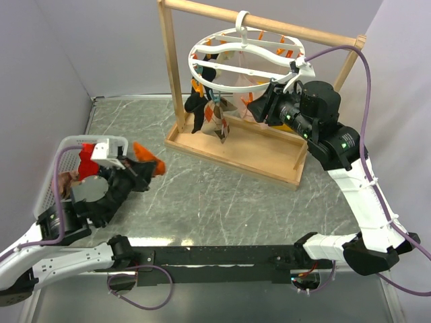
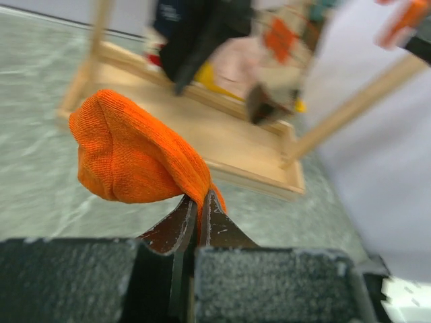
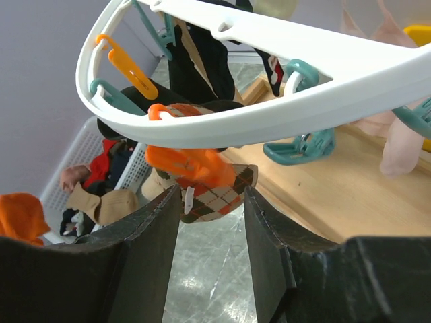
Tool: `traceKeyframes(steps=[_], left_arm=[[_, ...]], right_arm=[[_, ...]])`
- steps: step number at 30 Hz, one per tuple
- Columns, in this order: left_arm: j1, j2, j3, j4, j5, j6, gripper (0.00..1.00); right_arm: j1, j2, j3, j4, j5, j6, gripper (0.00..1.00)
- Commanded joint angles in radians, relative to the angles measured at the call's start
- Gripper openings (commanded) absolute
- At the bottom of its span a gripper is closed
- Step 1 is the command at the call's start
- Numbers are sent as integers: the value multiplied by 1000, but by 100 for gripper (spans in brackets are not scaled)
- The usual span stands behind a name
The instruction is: Remove the socks clipped to the hanger
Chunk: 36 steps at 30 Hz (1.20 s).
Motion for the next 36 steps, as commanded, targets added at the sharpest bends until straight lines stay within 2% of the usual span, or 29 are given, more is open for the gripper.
traceKeyframes(steps=[1,6,9,11,15,16,18,19,21,23,27,28,29,31,32,34,36], left_arm=[[2,-25,39,-209,-236,-47,1],[2,6,116,-553,-509,-265,1],[2,26,144,-749,-585,-431,1],[2,21,164,-787,-614,-495,1],[2,-6,144,-745,-631,-460,1],[2,-16,130,-677,-629,-433,1],[2,-25,75,-574,-606,-304,1],[2,-28,54,-449,-591,-251,1],[2,-23,0,-336,-528,-111,1],[2,12,-29,-242,-475,-32,1],[28,127,-39,-201,-424,40,1],[49,183,-36,-196,-401,66,1],[121,209,-31,-185,-372,80,1],[225,277,-28,-158,-223,127,1],[334,292,-31,-144,-174,138,1],[423,320,-31,-116,-88,127,1],[520,316,-34,-83,-68,114,1]], right_arm=[[-9,-29,-12,39,13,-17,50],[-10,-38,-17,32,12,-23,51],[-12,-43,-9,19,12,-29,51],[-12,-43,-4,12,35,-38,51],[-15,-51,-3,-2,39,-48,51],[-18,-52,-4,-2,38,-49,51],[-17,-55,-6,-4,39,-49,51],[-20,-55,-9,-5,39,-51,51],[-21,-61,-11,-7,39,-49,51],[-23,-65,-14,-8,36,-49,51],[-24,-72,-29,-5,35,-46,51],[-26,-74,-32,-5,35,-46,51],[-26,-74,-31,-5,33,-45,51],[-29,-71,-29,-5,32,-45,51],[-29,-72,-28,-5,30,-45,51],[-30,-72,-26,-8,30,-45,51],[-30,-71,-23,-10,32,-48,51]])
